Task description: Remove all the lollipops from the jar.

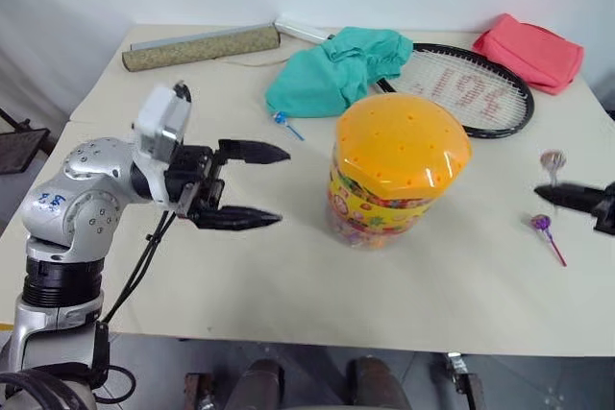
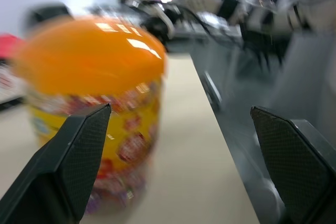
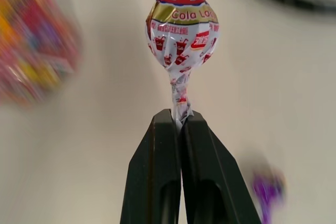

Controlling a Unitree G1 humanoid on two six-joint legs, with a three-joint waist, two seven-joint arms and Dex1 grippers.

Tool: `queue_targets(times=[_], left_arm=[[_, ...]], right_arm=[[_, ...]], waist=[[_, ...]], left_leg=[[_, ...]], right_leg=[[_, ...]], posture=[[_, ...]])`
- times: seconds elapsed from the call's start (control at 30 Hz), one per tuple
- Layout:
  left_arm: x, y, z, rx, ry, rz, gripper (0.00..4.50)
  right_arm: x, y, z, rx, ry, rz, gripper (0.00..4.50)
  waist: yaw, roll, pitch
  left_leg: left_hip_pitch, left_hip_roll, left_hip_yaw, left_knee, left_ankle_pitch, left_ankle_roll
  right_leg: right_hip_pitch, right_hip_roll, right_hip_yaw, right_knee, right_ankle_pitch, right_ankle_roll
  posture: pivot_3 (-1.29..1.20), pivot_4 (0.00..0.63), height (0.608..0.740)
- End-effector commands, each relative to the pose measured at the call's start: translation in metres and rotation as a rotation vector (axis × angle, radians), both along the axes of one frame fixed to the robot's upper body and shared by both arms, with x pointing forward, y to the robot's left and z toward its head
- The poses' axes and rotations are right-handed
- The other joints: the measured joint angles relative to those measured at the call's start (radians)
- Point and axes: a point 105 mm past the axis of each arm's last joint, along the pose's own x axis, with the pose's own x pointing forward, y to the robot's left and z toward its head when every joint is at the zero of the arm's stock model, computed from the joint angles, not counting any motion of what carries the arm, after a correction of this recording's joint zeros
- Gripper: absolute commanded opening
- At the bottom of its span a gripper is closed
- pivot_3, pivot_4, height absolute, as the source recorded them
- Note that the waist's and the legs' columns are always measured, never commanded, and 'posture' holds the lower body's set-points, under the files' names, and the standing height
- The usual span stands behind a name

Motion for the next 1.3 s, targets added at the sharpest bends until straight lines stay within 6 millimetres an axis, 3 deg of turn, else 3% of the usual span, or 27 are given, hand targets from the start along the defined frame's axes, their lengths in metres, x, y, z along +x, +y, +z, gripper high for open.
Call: queue_targets(times=[0.03, 0.33, 0.43, 0.63, 0.73, 0.83, 0.97, 1.1, 1.2, 1.3], left_arm=[[-0.003, 0.002, 0.004, -0.011, -0.027, 0.01, 4.5], [-0.01, 0.022, -0.009, 0.038, 0.002, 0.088, 4.5], [-0.008, 0.027, -0.009, 0.038, -0.003, 0.108, 4.5], [-0.002, 0.037, -0.014, 0.052, 0.007, 0.159, 4.5], [0.005, 0.046, -0.024, 0.094, 0.004, 0.222, 4.5], [0.017, 0.061, -0.039, 0.151, -0.006, 0.345, 4.5], [0.025, 0.084, -0.051, 0.2, -0.086, 0.49, 4.5], [0.021, 0.102, -0.061, 0.219, -0.095, 0.574, 4.5], [0.025, 0.108, -0.066, 0.171, -0.076, 0.645, 4.5], [0.029, 0.107, -0.065, 0.107, -0.081, 0.688, 4.5]], right_arm=[[-0.006, -0.009, -0.027, -0.22, 0.104, -0.047, 0.05], [-0.013, -0.029, -0.062, -0.279, 0.158, -0.158, 0.05], [-0.012, -0.031, -0.063, -0.279, 0.148, -0.161, 0.76], [-0.017, -0.016, -0.05, -0.205, 0.079, -0.044, 2.66], [-0.022, -0.002, -0.028, -0.143, -0.083, 0.092, 3.63], [-0.029, 0.01, 0.016, -0.01, -0.426, 0.215, 4.46], [-0.037, 0.02, 0.037, 0.026, -0.582, 0.261, 4.46], [-0.056, 0.068, 0.039, 0.115, -0.609, 0.488, 4.46], [-0.067, 0.086, 0.022, 0.076, -0.597, 0.617, 4.46], [-0.067, 0.087, 0.013, 0.078, -0.581, 0.631, 4.46]], waist=[[-0.004, 0.0, 0.0], [-0.004, 0.0, 0.0], [0.0, -0.001, 0.0], [-0.001, 0.0, 0.0], [-0.002, 0.0, 0.0], [-0.003, -0.001, 0.0], [-0.005, 0.0, 0.0], [-0.004, 0.0, 0.0], [-0.002, 0.0, 0.0], [0.01, 0.0, 0.0]], left_leg=[[0.0, 0.0, 0.0, 0.0, 0.0, 0.0], [0.0, 0.0, -0.001, -0.001, 0.0, 0.0], [0.0, 0.0, -0.002, 0.0, 0.0, 0.0], [0.0, 0.0, -0.002, -0.001, 0.0, 0.0], [0.0, 0.0, -0.002, -0.002, 0.0, 0.0], [0.0, 0.0, -0.002, -0.002, 0.0, 0.0], [0.002, 0.0, -0.002, -0.003, 0.0, 0.0], [0.002, 0.001, -0.003, -0.006, 0.0, 0.0], [0.002, 0.001, -0.003, -0.006, 0.0, 0.0], [0.002, 0.0, -0.004, -0.003, 0.0, 0.0]], right_leg=[[0.0, 0.0, 0.0, 0.0, 0.0, 0.0], [-0.001, -0.001, 0.0, -0.001, 0.0, 0.0], [0.0, -0.001, 0.0, -0.001, 0.0, 0.0], [0.001, 0.0, 0.0, -0.002, 0.0, 0.0], [0.001, -0.001, 0.0, -0.002, 0.0, 0.0], [0.001, 0.0, 0.0, -0.003, 0.0, 0.0], [0.002, 0.0, 0.0, -0.008, 0.0, 0.0], [0.002, 0.0, -0.001, -0.007, 0.0, 0.0], [0.002, 0.0, -0.001, -0.006, 0.0, 0.0], [0.003, -0.001, -0.001, -0.007, 0.001, 0.001]], posture=[[0.0, 0.15, 0.74], [0.0, 0.15, 0.74], [0.0, 0.15, 0.74], [0.0, 0.15, 0.74], [0.0, 0.15, 0.74], [0.0, 0.15, 0.74], [0.0, 0.15, 0.74], [0.0, 0.15, 0.74], [0.0, 0.15, 0.74], [0.0, 0.15, 0.74]])
